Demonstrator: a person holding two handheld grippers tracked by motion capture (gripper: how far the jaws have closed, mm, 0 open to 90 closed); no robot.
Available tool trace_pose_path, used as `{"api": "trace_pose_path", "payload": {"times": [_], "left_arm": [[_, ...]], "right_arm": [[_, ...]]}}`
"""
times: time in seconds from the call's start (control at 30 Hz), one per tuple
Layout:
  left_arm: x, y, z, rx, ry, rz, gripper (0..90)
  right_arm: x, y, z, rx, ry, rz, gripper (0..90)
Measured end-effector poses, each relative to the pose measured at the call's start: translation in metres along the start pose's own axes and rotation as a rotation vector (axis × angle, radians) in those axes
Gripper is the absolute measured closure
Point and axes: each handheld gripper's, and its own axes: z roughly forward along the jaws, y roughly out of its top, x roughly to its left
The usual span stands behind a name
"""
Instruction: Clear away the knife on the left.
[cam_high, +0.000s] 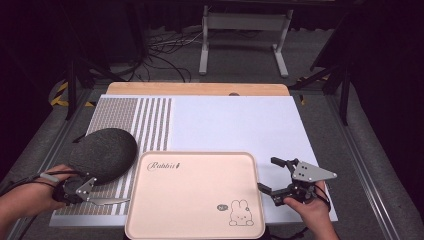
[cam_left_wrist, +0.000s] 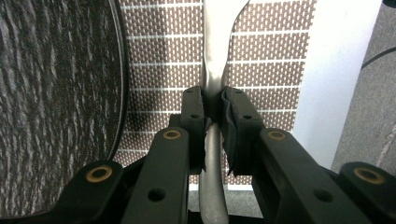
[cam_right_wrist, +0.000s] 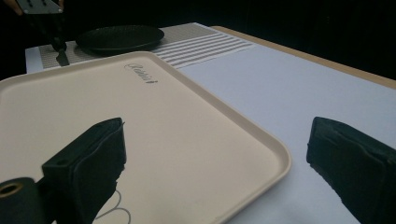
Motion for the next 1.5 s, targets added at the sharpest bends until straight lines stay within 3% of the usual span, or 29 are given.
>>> {"api": "trace_pose_path", "payload": {"times": [0.2, 0.27, 0.3, 0.37, 0.6, 0.7, 0.73, 0.8, 1.0, 1.07, 1.1, 1.3, 1.4, 1.47, 1.5], "left_arm": [[0.0, -0.003, -0.001, 0.001, -0.003, -0.017, 80.0], [0.0, -0.006, -0.001, 0.0, -0.01, -0.037, 80.0], [-0.001, -0.008, -0.002, -0.007, -0.016, -0.065, 79.9], [-0.001, -0.008, -0.003, -0.004, -0.017, -0.071, 79.9], [-0.002, -0.012, -0.016, -0.054, -0.001, -0.121, 80.0], [-0.001, -0.012, -0.023, -0.063, 0.002, -0.153, 80.1], [-0.002, -0.012, -0.026, -0.087, 0.002, -0.183, 80.1], [-0.001, -0.012, -0.028, -0.099, -0.002, -0.185, 80.1], [0.0, -0.006, -0.04, -0.154, -0.029, -0.275, 80.2], [0.002, -0.003, -0.042, -0.206, -0.069, -0.38, 80.2], [0.002, -0.003, -0.042, -0.206, -0.069, -0.38, 80.2], [0.007, 0.007, -0.049, -0.274, -0.154, -0.559, 80.2], [0.007, 0.013, -0.051, -0.286, -0.164, -0.603, 80.2], [0.007, 0.016, -0.052, -0.284, -0.166, -0.601, 80.2], [0.006, 0.022, -0.055, -0.292, -0.184, -0.645, 80.2]], "right_arm": [[0.0, 0.0, 0.001, 0.0, 0.001, 0.003, 5.6], [0.0, 0.0, 0.001, 0.0, 0.001, 0.003, 5.5], [0.0, 0.0, 0.001, 0.0, 0.001, 0.003, 5.5], [0.0, 0.0, 0.001, 0.001, 0.001, 0.004, 5.5], [0.0, 0.0, 0.001, 0.002, 0.005, 0.004, 5.5], [0.0, 0.0, 0.001, 0.0, 0.005, 0.004, 5.5], [0.0, 0.0, 0.001, 0.0, 0.006, 0.005, 5.4], [0.0, 0.0, 0.001, 0.0, 0.007, 0.004, 5.4], [-0.001, 0.0, 0.0, -0.001, 0.006, 0.006, 5.4], [-0.001, 0.0, 0.0, -0.001, 0.004, 0.006, 5.4], [-0.001, 0.0, 0.0, -0.001, 0.004, 0.006, 5.4], [-0.001, 0.0, -0.001, -0.002, 0.004, 0.006, 5.4], [-0.002, 0.0, -0.001, -0.002, 0.004, 0.005, 5.4], [-0.002, 0.0, -0.001, -0.001, 0.005, 0.004, 5.4], [-0.001, 0.0, -0.001, -0.001, 0.004, 0.004, 5.4]]}}
